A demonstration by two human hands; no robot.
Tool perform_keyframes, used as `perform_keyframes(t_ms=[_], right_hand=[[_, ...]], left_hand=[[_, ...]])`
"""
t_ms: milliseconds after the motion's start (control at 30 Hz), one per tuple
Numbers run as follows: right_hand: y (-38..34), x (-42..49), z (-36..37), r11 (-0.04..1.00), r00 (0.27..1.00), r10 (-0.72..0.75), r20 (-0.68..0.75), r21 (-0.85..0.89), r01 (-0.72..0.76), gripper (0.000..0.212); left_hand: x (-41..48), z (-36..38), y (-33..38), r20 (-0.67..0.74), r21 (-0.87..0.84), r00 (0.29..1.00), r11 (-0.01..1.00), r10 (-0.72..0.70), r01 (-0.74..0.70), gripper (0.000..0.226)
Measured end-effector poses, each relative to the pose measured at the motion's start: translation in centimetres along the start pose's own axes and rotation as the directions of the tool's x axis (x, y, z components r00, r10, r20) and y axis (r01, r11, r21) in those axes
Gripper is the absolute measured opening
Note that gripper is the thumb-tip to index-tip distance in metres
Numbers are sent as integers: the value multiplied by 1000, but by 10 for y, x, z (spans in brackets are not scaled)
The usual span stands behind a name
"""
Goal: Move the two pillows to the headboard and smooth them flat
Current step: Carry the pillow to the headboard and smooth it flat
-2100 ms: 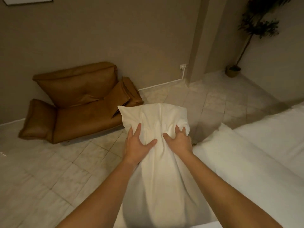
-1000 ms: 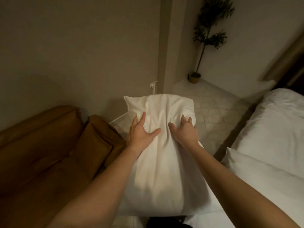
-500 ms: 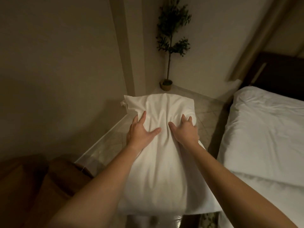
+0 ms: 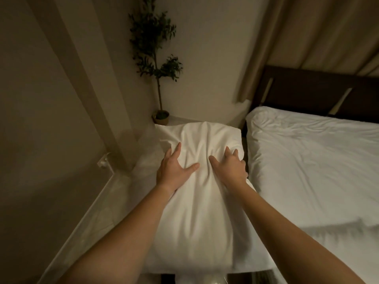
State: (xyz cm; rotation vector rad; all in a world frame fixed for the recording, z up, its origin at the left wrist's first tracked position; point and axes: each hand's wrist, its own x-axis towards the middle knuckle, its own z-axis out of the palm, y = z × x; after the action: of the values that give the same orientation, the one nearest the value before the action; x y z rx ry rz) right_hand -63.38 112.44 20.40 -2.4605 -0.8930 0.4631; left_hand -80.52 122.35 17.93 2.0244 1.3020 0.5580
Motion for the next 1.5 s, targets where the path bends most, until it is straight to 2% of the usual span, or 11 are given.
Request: perform_keyframes(t_ms=[300,500,700,1133,1500], right_hand=[[-56,152,4,981,979,194,-66,9,-194,87],[-63,233,-12,959,949,283,-139,37,-280,88],[-43,318,-35,931,909,364,-204,71,-357,90],[10,504,-109,891,847,454,-277,154,-427,88],[74,626,-164,784,698,617,-362,217,-581,89]], left_hand=[[200,19,17,183,34,978,994,97,-105,118],[300,47,51,271,26,943,978,191,-205,116],[385,97,99,327,-2,906,958,271,-286,115],[550,206,229,414,-25,830,917,373,-399,113],[654,330,328,542,-155,695,869,472,-470,107]])
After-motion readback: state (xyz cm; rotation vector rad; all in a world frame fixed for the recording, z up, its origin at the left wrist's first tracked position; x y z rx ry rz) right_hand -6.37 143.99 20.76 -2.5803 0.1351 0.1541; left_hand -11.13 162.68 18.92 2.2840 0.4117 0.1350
